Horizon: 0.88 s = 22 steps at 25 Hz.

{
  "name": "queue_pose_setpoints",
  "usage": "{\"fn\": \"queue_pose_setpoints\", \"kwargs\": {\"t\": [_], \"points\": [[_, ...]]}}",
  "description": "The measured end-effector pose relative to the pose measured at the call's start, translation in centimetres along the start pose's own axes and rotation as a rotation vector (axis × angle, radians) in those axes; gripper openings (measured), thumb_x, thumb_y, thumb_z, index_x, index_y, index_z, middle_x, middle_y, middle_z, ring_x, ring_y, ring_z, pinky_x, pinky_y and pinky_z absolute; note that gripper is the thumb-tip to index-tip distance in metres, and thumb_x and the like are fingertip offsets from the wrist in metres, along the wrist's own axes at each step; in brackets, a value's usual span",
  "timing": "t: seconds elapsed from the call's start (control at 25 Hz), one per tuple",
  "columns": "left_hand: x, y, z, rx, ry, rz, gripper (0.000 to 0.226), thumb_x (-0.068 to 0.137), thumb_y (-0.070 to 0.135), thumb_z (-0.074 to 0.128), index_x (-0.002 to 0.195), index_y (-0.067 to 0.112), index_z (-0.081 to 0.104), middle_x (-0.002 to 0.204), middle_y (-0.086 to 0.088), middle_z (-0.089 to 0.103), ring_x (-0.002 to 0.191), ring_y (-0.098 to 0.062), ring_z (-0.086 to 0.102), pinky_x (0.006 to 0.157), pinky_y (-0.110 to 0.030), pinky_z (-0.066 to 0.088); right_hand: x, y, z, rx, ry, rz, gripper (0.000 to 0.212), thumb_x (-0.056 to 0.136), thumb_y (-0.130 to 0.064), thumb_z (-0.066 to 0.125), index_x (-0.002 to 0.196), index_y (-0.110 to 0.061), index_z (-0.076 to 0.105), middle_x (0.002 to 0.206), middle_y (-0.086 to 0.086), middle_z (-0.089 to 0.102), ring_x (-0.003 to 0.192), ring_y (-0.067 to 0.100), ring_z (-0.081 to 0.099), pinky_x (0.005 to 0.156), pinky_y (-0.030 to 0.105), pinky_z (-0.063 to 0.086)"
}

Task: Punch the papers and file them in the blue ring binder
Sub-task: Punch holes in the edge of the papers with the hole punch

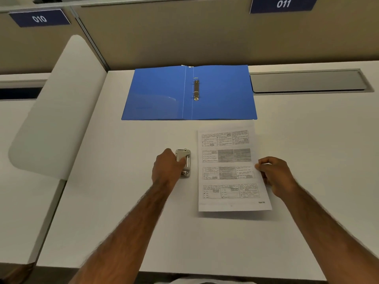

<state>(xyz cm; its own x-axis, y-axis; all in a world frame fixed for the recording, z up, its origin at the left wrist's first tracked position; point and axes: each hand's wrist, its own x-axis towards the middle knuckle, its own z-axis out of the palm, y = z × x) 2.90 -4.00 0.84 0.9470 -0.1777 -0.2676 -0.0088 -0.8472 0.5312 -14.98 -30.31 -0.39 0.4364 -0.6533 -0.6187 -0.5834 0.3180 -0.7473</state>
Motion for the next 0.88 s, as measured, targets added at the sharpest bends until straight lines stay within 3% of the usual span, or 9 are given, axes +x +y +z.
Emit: {"fn": "queue_pose_setpoints", "kwargs": {"t": [0.32, 0.48, 0.68, 0.88], "points": [[0.8, -0.9, -0.3, -0.083, -0.056, 0.080, 0.022, 0.095, 0.035, 0.062, 0.083, 0.018, 0.059, 0.077, 0.006, 0.062, 0.065, -0.004, 0.057, 0.052, -0.020, 0.037, -0.1, 0.1, 1.3, 0.038, -0.017, -0.008, 0.009, 0.090, 0.000, 0.064, 0.088, -0.008, 0.063, 0.101, 0.026, 0.074, 0.078, 0.034, 0.069, 0.071, 0.042, 0.055], [0.8, -0.8, -0.1, -0.066, -0.077, 0.079, 0.026, 0.096, 0.035, 0.062, 0.076, 0.021, 0.055, 0.073, 0.006, 0.061, 0.063, -0.007, 0.057, 0.053, -0.020, 0.038, -0.1, 0.2, 2.3, 0.055, -0.029, -0.004, 0.008, 0.089, 0.000, 0.065, 0.088, -0.008, 0.064, 0.101, 0.027, 0.074, 0.077, 0.033, 0.068, 0.075, 0.046, 0.056], [1.1, -1.0, -0.3, -0.063, -0.083, 0.080, 0.029, 0.095, 0.035, 0.063, 0.071, 0.022, 0.054, 0.070, 0.008, 0.059, 0.061, -0.007, 0.054, 0.052, -0.021, 0.035, -0.4, 0.6, 3.3, 0.028, -0.013, -0.020, 0.007, 0.088, -0.002, 0.065, 0.086, -0.009, 0.063, 0.098, 0.025, 0.075, 0.083, 0.042, 0.071, 0.081, 0.063, 0.057], [1.2, -1.1, -0.3, -0.036, -0.094, 0.095, 0.030, 0.096, 0.037, 0.062, 0.070, 0.025, 0.052, 0.069, 0.011, 0.058, 0.061, -0.004, 0.053, 0.052, -0.018, 0.032, -0.9, 0.6, 4.3, 0.028, -0.016, -0.025, 0.006, 0.089, -0.003, 0.064, 0.088, -0.008, 0.062, 0.096, 0.022, 0.076, 0.081, 0.040, 0.074, 0.077, 0.059, 0.059]]}}
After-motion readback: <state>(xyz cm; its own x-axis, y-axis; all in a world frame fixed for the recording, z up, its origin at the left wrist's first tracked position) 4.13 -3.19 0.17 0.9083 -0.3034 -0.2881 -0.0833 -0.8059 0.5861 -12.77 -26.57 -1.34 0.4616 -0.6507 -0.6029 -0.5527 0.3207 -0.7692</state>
